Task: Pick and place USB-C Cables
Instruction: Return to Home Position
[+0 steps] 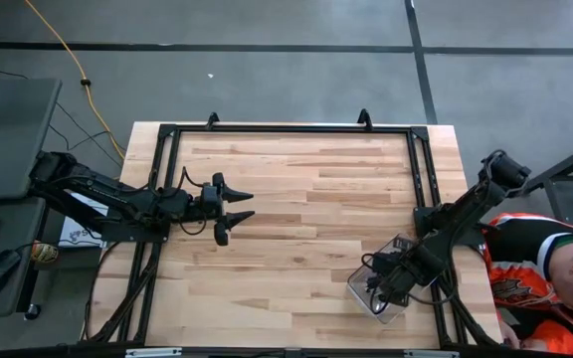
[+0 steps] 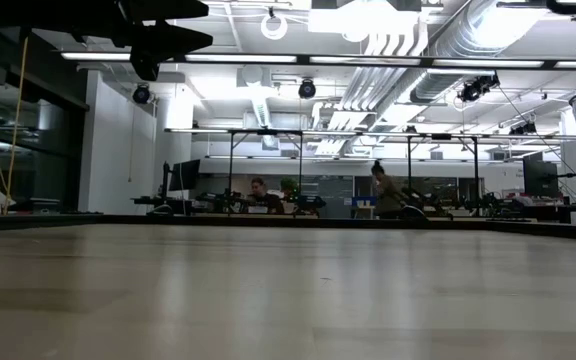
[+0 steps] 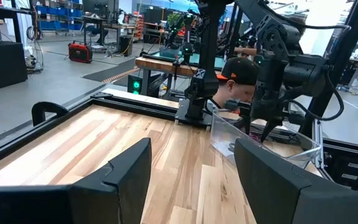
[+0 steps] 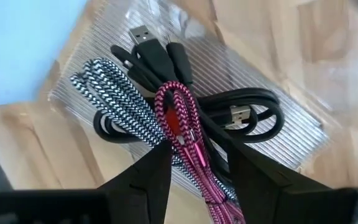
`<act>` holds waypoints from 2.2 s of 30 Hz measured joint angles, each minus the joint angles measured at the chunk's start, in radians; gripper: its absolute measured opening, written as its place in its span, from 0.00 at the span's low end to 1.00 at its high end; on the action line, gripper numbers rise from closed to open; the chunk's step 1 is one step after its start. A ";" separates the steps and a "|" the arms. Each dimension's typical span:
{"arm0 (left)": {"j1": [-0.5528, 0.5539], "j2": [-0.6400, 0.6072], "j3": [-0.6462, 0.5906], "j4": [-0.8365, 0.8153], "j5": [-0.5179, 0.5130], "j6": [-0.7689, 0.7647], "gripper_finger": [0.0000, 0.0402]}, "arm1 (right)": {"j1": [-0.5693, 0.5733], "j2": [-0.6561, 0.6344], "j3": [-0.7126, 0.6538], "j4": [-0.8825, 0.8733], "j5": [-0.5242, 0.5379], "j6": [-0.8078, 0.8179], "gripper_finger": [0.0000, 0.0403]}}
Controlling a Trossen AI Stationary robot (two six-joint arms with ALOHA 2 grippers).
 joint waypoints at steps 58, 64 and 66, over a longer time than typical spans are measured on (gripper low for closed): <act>0.000 0.000 0.000 -0.001 -0.001 0.016 0.53 | -0.330 -0.666 -0.082 0.748 0.492 -0.996 0.36; 0.000 0.000 0.000 -0.003 -0.001 0.016 0.53 | -0.419 -0.749 -0.206 0.905 0.493 -1.017 0.36; 0.000 0.000 0.000 0.000 -0.001 0.016 0.53 | -0.467 -0.767 -0.250 0.947 0.483 -1.034 0.36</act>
